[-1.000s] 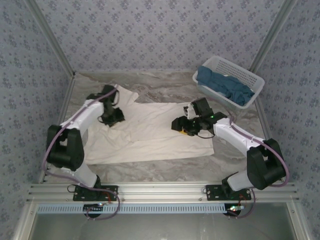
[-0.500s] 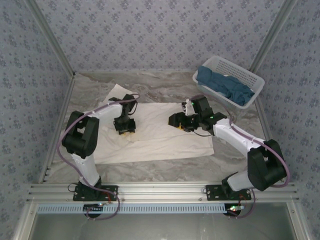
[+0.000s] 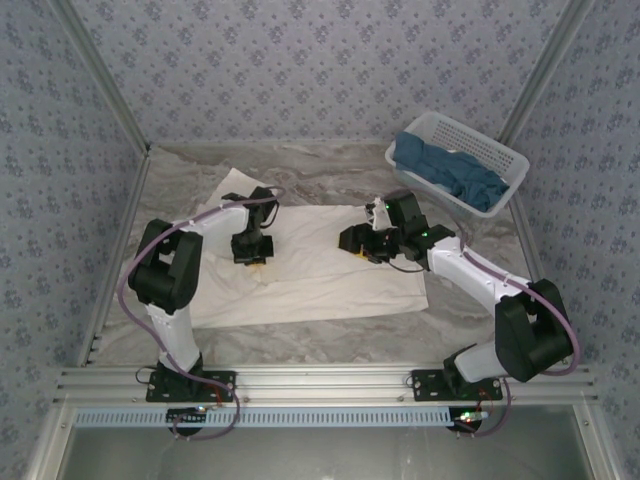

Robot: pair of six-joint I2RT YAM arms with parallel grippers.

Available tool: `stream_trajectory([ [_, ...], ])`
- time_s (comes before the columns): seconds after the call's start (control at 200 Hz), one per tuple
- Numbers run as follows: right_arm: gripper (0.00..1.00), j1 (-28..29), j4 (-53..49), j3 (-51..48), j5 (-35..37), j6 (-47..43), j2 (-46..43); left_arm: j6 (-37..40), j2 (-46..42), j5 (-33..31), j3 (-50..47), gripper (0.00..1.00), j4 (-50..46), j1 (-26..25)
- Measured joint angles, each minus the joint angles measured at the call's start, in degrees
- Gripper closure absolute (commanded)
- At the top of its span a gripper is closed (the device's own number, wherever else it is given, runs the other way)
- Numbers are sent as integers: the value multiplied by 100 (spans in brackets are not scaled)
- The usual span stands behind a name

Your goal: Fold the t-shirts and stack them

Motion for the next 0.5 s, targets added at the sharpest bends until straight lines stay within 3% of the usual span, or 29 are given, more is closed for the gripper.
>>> stream_trajectory([
  [0.5, 47, -85, 4, -68, -59, 11, 0, -13, -516, -98, 4, 100, -114, -299],
])
